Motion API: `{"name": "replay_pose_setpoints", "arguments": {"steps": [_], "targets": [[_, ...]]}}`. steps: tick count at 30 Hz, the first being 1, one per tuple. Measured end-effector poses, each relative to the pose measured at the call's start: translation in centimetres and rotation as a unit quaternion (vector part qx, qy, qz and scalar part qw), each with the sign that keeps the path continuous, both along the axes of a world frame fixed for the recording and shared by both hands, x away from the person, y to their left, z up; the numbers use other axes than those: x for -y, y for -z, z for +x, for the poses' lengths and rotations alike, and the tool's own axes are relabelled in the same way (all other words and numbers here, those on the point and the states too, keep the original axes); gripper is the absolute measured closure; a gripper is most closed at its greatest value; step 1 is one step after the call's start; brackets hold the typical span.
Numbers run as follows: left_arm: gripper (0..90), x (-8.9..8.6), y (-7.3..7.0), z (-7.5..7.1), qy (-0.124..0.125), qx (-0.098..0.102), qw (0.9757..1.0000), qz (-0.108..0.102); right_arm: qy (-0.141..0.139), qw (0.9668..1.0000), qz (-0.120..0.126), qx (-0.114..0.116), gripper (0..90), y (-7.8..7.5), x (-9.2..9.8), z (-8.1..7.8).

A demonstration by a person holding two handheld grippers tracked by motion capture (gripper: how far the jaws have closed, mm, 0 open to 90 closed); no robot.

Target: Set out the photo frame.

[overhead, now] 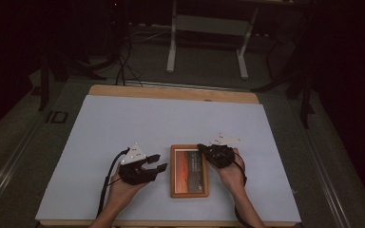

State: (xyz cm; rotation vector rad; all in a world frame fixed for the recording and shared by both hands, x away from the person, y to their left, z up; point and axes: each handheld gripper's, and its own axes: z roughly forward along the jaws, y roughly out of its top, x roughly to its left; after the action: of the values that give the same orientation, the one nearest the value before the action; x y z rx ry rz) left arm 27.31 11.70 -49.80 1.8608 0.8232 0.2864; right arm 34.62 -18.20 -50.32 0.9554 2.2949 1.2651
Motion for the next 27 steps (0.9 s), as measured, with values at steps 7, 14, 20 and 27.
{"name": "replay_pose_setpoints", "arguments": {"steps": [7,14,20,27], "targets": [[52.9,-0.3,0.1,0.1,-0.004,-0.001,1.0000,0.001,0.012,0.9999,0.004,-0.009,90.0,0.3,0.6,0.2],[52.8,-0.3,0.2,0.1,-0.005,-0.004,1.0000,0.002,0.021,0.9997,0.004,-0.014,90.0,0.7,1.2,0.3],[52.4,0.0,0.2,0.0,0.000,-0.007,1.0000,0.002,0.032,0.9991,-0.001,-0.027,90.0,1.3,1.9,0.5],[51.2,0.1,0.1,-0.1,0.002,-0.014,0.9999,-0.002,0.039,0.9979,-0.016,-0.048,90.0,2.2,2.4,0.9]]}}
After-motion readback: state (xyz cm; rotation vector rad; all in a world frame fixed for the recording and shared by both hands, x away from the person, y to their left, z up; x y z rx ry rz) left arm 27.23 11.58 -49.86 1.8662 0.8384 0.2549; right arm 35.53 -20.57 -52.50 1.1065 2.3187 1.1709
